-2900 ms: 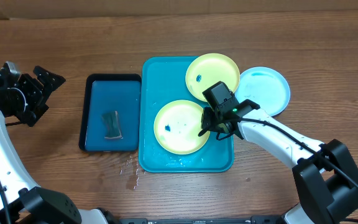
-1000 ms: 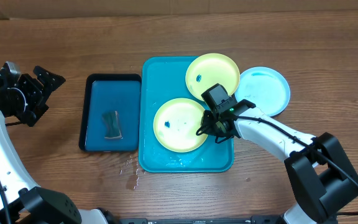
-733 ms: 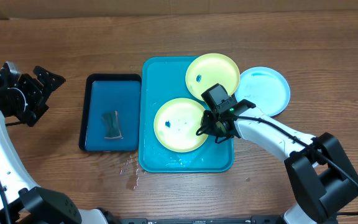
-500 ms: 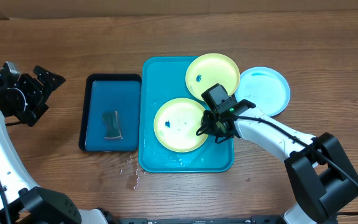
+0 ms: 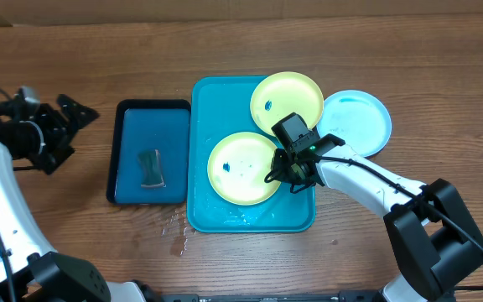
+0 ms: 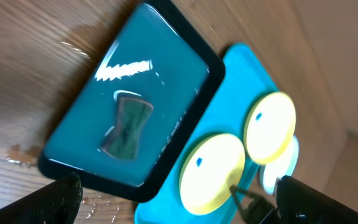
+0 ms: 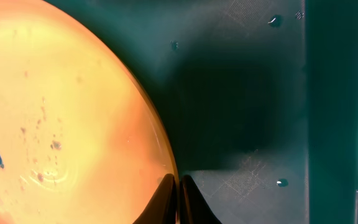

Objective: Clean dirty plates on tray and stack at the side
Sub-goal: 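Reach the left gripper into the black tray and grasp the sponge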

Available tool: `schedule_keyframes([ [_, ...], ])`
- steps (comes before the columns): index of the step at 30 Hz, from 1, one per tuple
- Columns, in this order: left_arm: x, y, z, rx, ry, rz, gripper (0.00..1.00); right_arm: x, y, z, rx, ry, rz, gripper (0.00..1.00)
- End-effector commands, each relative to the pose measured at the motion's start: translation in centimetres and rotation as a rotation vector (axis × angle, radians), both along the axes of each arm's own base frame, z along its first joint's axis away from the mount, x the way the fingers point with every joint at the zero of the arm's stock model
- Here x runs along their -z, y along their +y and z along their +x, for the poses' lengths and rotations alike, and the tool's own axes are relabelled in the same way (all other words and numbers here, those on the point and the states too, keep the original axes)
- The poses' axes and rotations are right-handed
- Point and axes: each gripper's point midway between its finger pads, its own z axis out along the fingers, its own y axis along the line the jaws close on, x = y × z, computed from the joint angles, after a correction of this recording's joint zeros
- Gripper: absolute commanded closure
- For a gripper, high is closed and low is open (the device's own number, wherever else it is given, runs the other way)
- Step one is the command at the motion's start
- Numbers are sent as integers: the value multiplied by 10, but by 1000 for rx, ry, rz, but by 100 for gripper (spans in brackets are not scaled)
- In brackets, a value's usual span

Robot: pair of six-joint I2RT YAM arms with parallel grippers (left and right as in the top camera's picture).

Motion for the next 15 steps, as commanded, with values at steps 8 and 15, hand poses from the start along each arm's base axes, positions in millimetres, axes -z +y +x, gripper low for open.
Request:
schedule_keyframes([
  [8, 41, -68, 1, 298, 136, 262, 0, 3, -3, 0, 7, 3, -13, 96],
  [15, 40, -116, 10, 445, 84, 307, 0, 3, -4, 0, 6, 3, -13, 96],
])
